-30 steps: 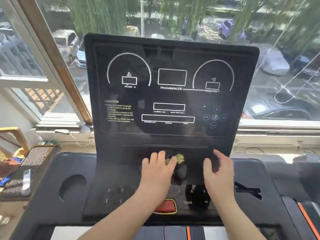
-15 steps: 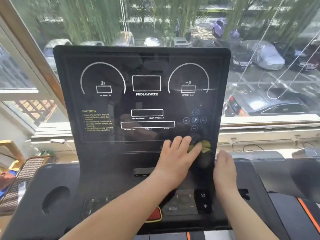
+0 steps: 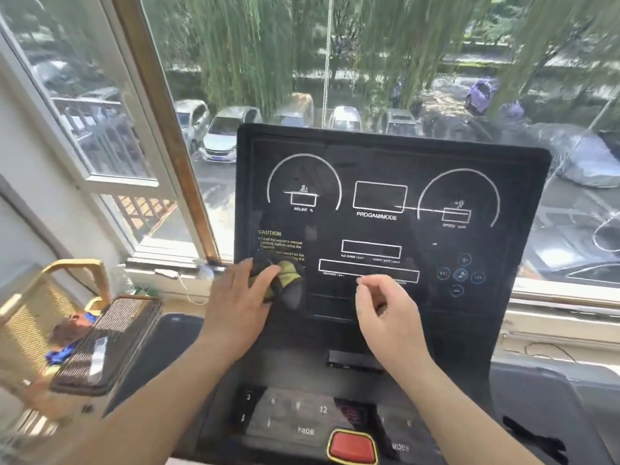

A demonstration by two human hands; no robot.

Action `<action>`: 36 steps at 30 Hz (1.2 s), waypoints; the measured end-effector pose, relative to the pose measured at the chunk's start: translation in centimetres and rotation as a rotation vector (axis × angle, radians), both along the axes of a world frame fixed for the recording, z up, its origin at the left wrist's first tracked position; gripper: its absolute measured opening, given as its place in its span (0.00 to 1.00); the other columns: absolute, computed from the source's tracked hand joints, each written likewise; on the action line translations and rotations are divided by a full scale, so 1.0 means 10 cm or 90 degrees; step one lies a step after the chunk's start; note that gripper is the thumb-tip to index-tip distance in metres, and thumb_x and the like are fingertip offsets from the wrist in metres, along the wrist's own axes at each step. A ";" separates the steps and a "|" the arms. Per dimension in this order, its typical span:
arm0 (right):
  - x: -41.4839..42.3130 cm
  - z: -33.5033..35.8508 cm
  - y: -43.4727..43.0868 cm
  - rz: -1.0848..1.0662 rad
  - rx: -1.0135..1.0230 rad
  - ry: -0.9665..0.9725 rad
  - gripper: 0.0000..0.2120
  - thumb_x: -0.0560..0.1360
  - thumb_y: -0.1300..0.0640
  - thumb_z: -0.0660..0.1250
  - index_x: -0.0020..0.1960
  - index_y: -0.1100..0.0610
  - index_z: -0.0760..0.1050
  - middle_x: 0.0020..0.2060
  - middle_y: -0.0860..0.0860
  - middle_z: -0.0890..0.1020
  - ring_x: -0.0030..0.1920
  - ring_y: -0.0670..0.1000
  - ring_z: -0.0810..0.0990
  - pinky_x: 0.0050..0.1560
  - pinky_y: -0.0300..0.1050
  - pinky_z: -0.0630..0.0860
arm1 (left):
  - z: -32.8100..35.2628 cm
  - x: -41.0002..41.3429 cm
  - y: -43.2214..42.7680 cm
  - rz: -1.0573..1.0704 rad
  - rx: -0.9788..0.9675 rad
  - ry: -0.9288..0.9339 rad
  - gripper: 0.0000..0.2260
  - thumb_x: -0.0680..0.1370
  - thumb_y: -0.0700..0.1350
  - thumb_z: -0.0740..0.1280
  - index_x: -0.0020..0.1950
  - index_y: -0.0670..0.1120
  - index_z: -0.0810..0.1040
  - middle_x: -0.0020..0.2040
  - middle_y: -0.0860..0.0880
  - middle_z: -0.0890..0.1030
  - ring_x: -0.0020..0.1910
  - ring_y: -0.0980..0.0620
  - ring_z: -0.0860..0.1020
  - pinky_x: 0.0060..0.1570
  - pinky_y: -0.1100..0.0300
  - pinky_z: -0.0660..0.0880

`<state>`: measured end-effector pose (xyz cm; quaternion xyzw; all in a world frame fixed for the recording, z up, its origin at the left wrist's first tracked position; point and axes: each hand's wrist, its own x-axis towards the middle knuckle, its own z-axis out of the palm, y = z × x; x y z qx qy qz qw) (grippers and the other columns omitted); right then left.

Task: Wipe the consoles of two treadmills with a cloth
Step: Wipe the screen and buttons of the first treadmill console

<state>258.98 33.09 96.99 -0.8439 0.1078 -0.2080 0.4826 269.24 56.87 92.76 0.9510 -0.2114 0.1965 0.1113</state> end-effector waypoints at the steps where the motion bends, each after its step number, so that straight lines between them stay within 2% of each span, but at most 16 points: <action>1: 0.10 0.14 -0.01 0.012 -0.043 -0.041 0.07 0.81 0.60 0.69 0.51 0.48 0.81 0.38 0.41 0.80 0.39 0.44 0.78 0.42 0.36 0.72 | 0.18 0.12 -0.05 0.027 -0.036 -0.025 0.32 0.68 0.44 0.81 0.71 0.49 0.74 0.62 0.36 0.76 0.54 0.32 0.76 0.51 0.40 0.78; 4: 0.42 0.63 -0.18 0.002 -0.247 -0.200 0.05 0.79 0.62 0.70 0.53 0.55 0.83 0.46 0.44 0.81 0.47 0.47 0.80 0.47 0.40 0.77 | 0.75 0.50 -0.31 0.109 -0.169 -0.093 0.27 0.77 0.48 0.73 0.75 0.49 0.70 0.65 0.36 0.72 0.60 0.32 0.72 0.55 0.38 0.76; 6: 0.63 0.96 -0.36 -0.028 -0.396 -0.282 0.09 0.78 0.60 0.71 0.57 0.58 0.83 0.53 0.51 0.82 0.56 0.53 0.80 0.58 0.44 0.77 | 0.91 0.59 -0.53 0.159 -0.242 -0.084 0.26 0.80 0.50 0.70 0.76 0.49 0.67 0.66 0.36 0.70 0.62 0.33 0.70 0.57 0.38 0.75; 8: 0.83 1.28 -0.53 -0.052 -0.498 -0.246 0.17 0.79 0.56 0.70 0.66 0.58 0.80 0.65 0.55 0.79 0.68 0.58 0.76 0.73 0.50 0.70 | 0.85 0.47 -0.76 0.139 -0.266 -0.090 0.28 0.78 0.49 0.72 0.76 0.47 0.68 0.64 0.35 0.70 0.59 0.33 0.72 0.53 0.38 0.76; 10: 0.99 1.54 -0.62 -0.052 -0.567 -0.098 0.24 0.83 0.50 0.64 0.77 0.56 0.71 0.77 0.56 0.71 0.79 0.59 0.66 0.82 0.55 0.57 | 0.57 0.28 -0.89 -0.022 -0.180 -0.130 0.33 0.71 0.45 0.78 0.74 0.47 0.70 0.63 0.35 0.71 0.56 0.33 0.73 0.45 0.40 0.78; 12: 1.10 1.67 -0.75 -0.039 -0.575 0.025 0.28 0.86 0.46 0.57 0.83 0.55 0.64 0.81 0.54 0.68 0.82 0.56 0.62 0.85 0.55 0.51 | 0.35 0.22 -0.93 -0.285 0.047 -0.204 0.35 0.67 0.41 0.79 0.73 0.50 0.72 0.64 0.38 0.72 0.55 0.37 0.75 0.43 0.44 0.78; 14: 1.16 1.68 -0.78 -0.015 -0.541 0.056 0.27 0.87 0.44 0.54 0.82 0.56 0.67 0.78 0.53 0.74 0.80 0.55 0.67 0.83 0.53 0.55 | 0.47 0.35 -0.82 -0.452 0.223 -0.258 0.29 0.72 0.42 0.71 0.73 0.53 0.73 0.63 0.43 0.77 0.54 0.40 0.78 0.42 0.47 0.77; 17: 1.18 1.65 -0.80 -0.041 -0.491 0.032 0.26 0.87 0.43 0.55 0.78 0.55 0.73 0.74 0.52 0.78 0.77 0.54 0.70 0.82 0.52 0.57 | 0.94 0.66 -0.87 -0.355 0.118 -0.329 0.27 0.72 0.44 0.71 0.72 0.51 0.76 0.61 0.42 0.79 0.52 0.38 0.79 0.40 0.46 0.76; 20: 1.20 1.66 -0.77 -0.060 -0.438 0.018 0.26 0.86 0.42 0.55 0.76 0.54 0.75 0.73 0.50 0.79 0.77 0.52 0.71 0.82 0.53 0.58 | 1.22 0.75 -1.19 -0.082 -0.124 -0.268 0.29 0.70 0.45 0.79 0.72 0.47 0.79 0.61 0.35 0.76 0.54 0.33 0.76 0.45 0.40 0.76; 22: 1.20 1.65 -0.76 -0.055 -0.418 0.012 0.25 0.86 0.42 0.54 0.75 0.52 0.76 0.73 0.49 0.79 0.76 0.51 0.70 0.81 0.52 0.57 | 1.17 0.58 -1.41 -0.031 -0.194 -0.219 0.29 0.72 0.46 0.78 0.73 0.46 0.77 0.62 0.34 0.74 0.56 0.33 0.74 0.46 0.39 0.76; 24: 1.19 1.67 -0.81 -0.045 -0.409 0.009 0.23 0.87 0.44 0.55 0.76 0.52 0.76 0.74 0.48 0.79 0.77 0.50 0.70 0.81 0.48 0.56 | 0.98 0.42 -1.49 -0.160 -0.133 -0.256 0.31 0.71 0.46 0.77 0.74 0.48 0.76 0.64 0.37 0.72 0.56 0.35 0.73 0.45 0.41 0.77; 26: 1.17 1.69 -0.85 -0.033 -0.411 0.005 0.22 0.88 0.46 0.54 0.76 0.51 0.75 0.74 0.47 0.78 0.77 0.48 0.69 0.80 0.44 0.54 | 0.85 0.39 -1.38 -0.399 0.085 -0.293 0.31 0.72 0.47 0.71 0.75 0.52 0.72 0.64 0.43 0.75 0.56 0.40 0.76 0.45 0.44 0.77; 28: 1.17 1.69 -0.87 -0.029 -0.413 0.005 0.22 0.88 0.46 0.54 0.77 0.51 0.74 0.75 0.46 0.77 0.78 0.48 0.68 0.80 0.44 0.54 | 0.99 0.58 -1.21 -0.471 0.220 -0.320 0.30 0.73 0.50 0.66 0.76 0.55 0.71 0.64 0.46 0.77 0.56 0.42 0.77 0.45 0.46 0.76; 31: 1.20 1.66 -0.89 -0.021 -0.411 0.004 0.23 0.88 0.46 0.54 0.78 0.50 0.73 0.75 0.46 0.77 0.78 0.48 0.67 0.82 0.47 0.54 | 1.28 0.86 -1.05 -0.216 0.029 -0.335 0.31 0.72 0.50 0.75 0.75 0.51 0.75 0.63 0.40 0.76 0.56 0.37 0.76 0.46 0.43 0.76; 34: 1.22 1.62 -0.92 -0.020 -0.426 -0.006 0.23 0.88 0.46 0.54 0.78 0.50 0.73 0.75 0.46 0.76 0.78 0.48 0.67 0.83 0.47 0.54 | 1.35 0.88 -0.98 0.059 -0.204 -0.242 0.28 0.78 0.50 0.73 0.77 0.48 0.73 0.63 0.36 0.73 0.56 0.33 0.74 0.50 0.39 0.76; 36: 1.24 1.57 -0.92 -0.036 -0.438 -0.026 0.22 0.87 0.46 0.54 0.77 0.50 0.74 0.74 0.45 0.78 0.77 0.48 0.69 0.82 0.46 0.54 | 1.20 0.78 -0.99 0.067 -0.233 -0.213 0.27 0.79 0.50 0.71 0.77 0.46 0.73 0.63 0.34 0.73 0.55 0.33 0.73 0.49 0.38 0.76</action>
